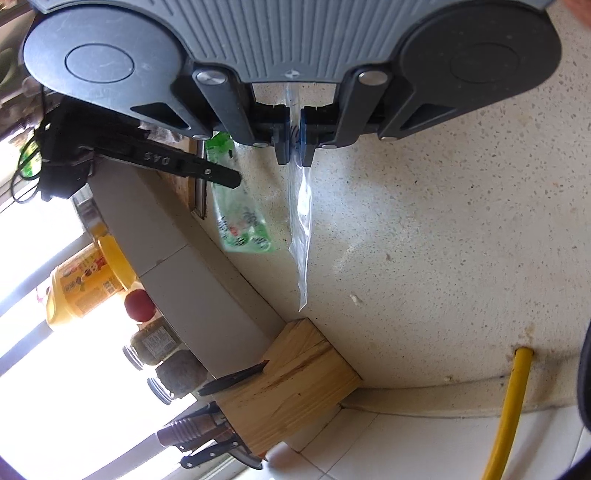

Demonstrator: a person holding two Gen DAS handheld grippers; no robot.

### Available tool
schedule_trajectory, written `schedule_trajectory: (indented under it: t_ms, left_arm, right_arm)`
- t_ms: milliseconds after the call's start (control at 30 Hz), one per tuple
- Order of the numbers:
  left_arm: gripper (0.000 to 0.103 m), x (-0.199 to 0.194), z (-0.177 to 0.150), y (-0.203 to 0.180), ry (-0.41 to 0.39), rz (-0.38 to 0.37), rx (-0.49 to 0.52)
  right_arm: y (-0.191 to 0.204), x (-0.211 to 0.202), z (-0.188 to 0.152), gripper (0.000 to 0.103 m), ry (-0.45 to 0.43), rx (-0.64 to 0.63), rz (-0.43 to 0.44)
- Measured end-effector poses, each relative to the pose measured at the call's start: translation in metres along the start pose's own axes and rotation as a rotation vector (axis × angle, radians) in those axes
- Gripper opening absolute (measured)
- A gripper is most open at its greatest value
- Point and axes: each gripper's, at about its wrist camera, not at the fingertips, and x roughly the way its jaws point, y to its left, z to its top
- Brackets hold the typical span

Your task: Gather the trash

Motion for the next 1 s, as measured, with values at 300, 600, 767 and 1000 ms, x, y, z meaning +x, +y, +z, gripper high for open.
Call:
schedule_trajectory:
  t_ms: [300, 600, 767, 1000]
  left_arm:
    - [0.001, 0.006, -0.001, -0.021, -0.008, 0.063, 0.069]
    - [0.001, 0.034, 0.006, -0.054, -0.016, 0.133, 0.189]
    - [0.001, 0.045, 0.004, -0.064, -0.008, 0.187, 0.233]
    - [0.001, 0.050, -0.001, -0.074, -0.001, 0.250, 0.265]
  right_arm:
    - [-0.013, -0.021, -0.002, 0.026, -0.049, 0.031, 0.041]
    - [-0.037, -0.039, 0.001, 0.026, -0.112, 0.066, 0.026]
    - [-0.047, -0.038, 0.002, 0.026, -0.111, 0.077, 0.055]
    - [-0.060, -0.034, 0.000, 0.026, -0.097, 0.159, 0.180]
